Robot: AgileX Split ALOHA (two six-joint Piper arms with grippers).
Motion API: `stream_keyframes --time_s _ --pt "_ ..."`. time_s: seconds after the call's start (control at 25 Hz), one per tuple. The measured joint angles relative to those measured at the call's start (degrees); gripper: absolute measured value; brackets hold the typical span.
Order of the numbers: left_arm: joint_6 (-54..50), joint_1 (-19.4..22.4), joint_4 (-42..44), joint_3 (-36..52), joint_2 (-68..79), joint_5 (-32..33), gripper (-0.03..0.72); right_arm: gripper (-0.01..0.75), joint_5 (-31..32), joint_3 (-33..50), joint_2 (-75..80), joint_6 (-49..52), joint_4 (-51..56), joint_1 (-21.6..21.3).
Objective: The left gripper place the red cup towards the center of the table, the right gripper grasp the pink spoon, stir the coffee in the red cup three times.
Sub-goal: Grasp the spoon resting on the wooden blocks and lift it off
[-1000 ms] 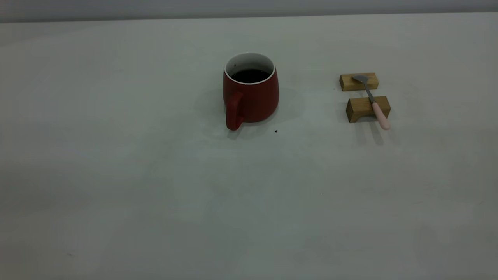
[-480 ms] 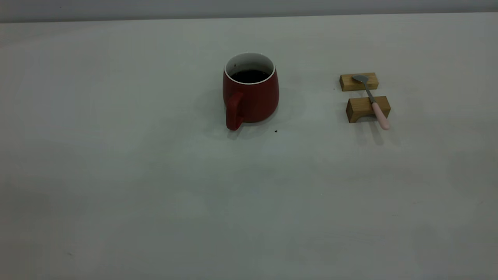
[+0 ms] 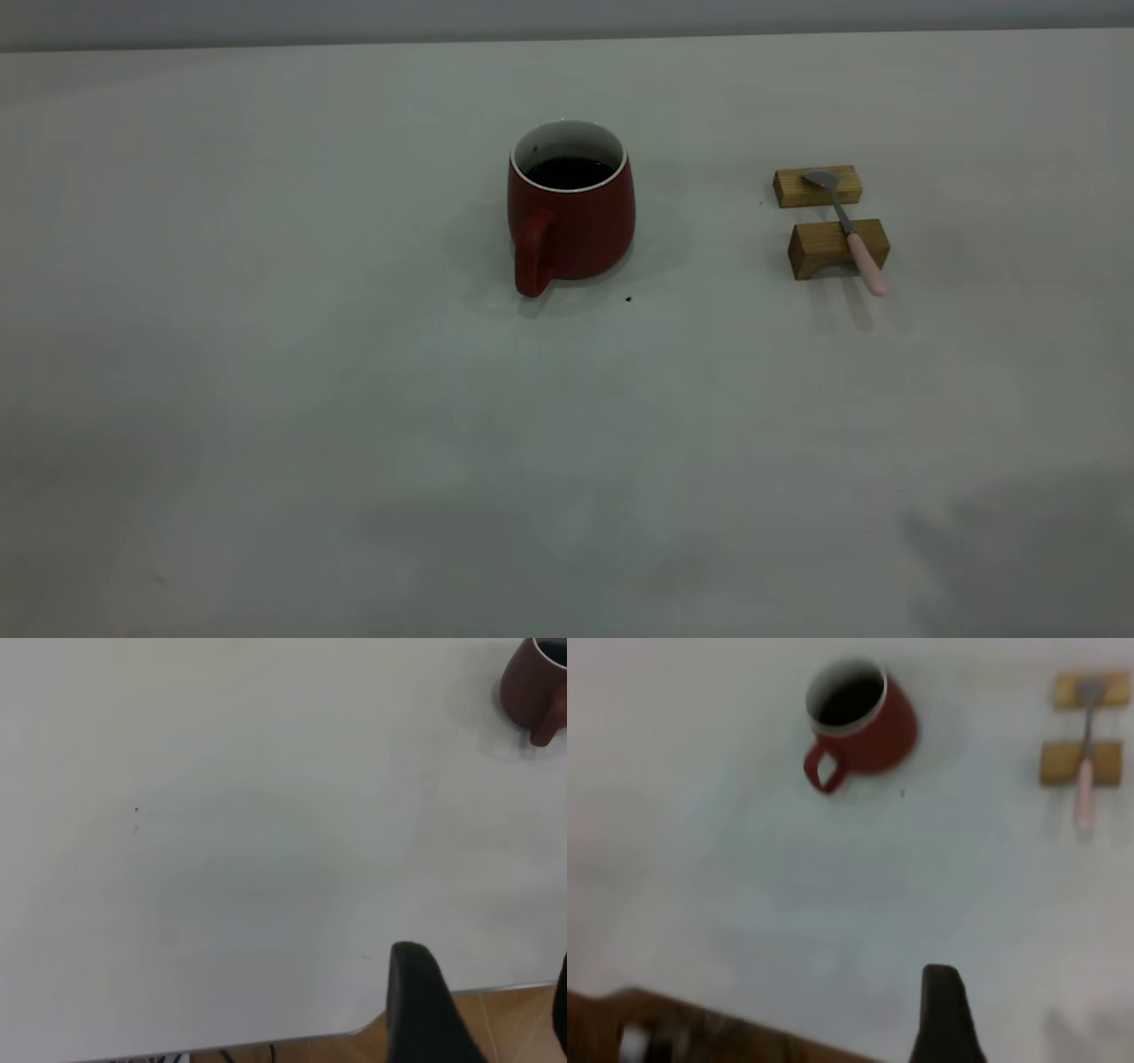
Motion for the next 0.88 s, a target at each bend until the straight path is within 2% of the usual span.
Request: stream_keyframes --time_s 0.2,0.4,0.52,0.68,0.88 --pt "0.0 0.0 0.0 0.0 0.0 0.0 0.436 0.582 -1.5 -8.7 23.5 -4.0 1.5 0.4" --pt "0.0 0.0 0.0 0.0 0.0 0.0 0.436 0.582 -2.7 -20.3 46.2 -4.2 -1.9 4.7" --pt "0.0 0.0 0.0 0.0 0.0 0.0 0.436 0.582 -1.5 -28.3 58.1 -0.9 -4.9 5.7" --pt "0.0 0.0 0.0 0.0 -0.1 0.0 0.436 0.582 3.4 -38.2 68.1 3.7 -9.9 5.7" --pt "0.0 0.0 0.0 0.0 -0.1 0.0 0.436 0.582 1.7 -42.2 70.2 7.5 -12.3 5.7"
